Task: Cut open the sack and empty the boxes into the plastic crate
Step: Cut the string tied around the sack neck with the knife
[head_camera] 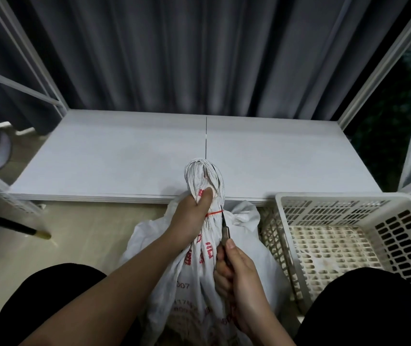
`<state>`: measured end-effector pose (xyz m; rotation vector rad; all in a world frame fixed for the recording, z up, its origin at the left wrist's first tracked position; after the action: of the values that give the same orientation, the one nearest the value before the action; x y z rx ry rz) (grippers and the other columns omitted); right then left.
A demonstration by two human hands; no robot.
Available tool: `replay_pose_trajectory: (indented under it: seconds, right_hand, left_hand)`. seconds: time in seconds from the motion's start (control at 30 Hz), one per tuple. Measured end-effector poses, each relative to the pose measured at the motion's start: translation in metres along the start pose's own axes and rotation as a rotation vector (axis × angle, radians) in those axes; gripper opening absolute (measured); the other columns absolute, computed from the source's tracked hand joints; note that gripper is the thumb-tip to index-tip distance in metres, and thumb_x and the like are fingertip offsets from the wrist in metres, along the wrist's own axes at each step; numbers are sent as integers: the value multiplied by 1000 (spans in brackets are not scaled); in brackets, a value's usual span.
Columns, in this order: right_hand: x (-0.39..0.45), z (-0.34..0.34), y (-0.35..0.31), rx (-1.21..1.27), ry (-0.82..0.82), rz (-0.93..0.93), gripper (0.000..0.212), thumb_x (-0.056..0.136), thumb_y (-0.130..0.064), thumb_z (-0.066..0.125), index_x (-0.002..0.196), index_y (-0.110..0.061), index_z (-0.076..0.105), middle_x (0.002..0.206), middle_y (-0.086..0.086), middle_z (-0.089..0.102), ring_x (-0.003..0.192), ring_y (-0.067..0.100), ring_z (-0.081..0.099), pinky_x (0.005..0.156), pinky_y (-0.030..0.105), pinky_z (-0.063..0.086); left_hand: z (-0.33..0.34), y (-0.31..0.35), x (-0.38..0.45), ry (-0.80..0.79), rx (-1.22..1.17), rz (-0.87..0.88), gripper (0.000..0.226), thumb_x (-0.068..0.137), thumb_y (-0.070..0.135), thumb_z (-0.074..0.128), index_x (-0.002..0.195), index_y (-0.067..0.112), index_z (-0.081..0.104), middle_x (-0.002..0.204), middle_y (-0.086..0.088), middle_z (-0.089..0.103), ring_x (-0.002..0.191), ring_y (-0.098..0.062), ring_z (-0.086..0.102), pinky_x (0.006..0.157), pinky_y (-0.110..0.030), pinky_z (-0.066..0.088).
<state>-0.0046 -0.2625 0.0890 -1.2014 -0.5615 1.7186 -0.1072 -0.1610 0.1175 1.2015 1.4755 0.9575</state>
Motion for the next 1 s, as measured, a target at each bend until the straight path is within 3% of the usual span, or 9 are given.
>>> replay_pose_trajectory:
  seconds: [0.2, 0.47, 0.77, 1.0]
  right_hand:
    - [-1, 1, 7, 90, 7, 30, 33, 90, -40, 45, 72, -12, 46, 49, -1, 24, 33, 7, 16, 36, 11, 12]
    - [-2, 2, 13, 159, 10, 78, 33, 84, -43, 46, 73, -12, 47, 48, -1, 24, 30, 7, 19, 31, 9, 17]
    - [-2, 0, 17, 149, 22, 125, 34, 82, -46, 47, 73, -13, 47, 49, -1, 25, 30, 7, 17, 31, 8, 16]
    - [-3, 1, 22, 221, 12, 175, 35, 88, -43, 44, 72, -12, 47, 46, -2, 27, 27, 7, 19, 30, 7, 18]
  left_hand:
    - [-1, -2, -1, 15, 40, 17, 46, 100, 35, 42, 57, 21, 47, 49, 11, 47, 51, 1, 45, 52, -16, 35]
    - [0, -6, 3, -7, 45, 28, 36, 101, 34, 41, 70, 23, 54, 65, 13, 55, 62, 2, 51, 54, -8, 37]
    - [0, -5, 3, -4, 98, 37, 39, 101, 31, 41, 66, 19, 52, 60, 10, 52, 57, -1, 48, 47, -7, 33]
    - [0, -6, 4, -2, 145, 32, 45, 101, 29, 42, 57, 21, 44, 51, 10, 45, 43, 7, 44, 45, -6, 31]
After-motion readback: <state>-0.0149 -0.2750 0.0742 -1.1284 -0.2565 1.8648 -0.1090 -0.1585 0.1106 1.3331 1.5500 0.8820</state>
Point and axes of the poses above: each hand's wrist, its own x-axis towards the middle knuckle, its own z-axis out of the palm, y = z × x, the point moved 5 cm from there along x, towards the middle knuckle
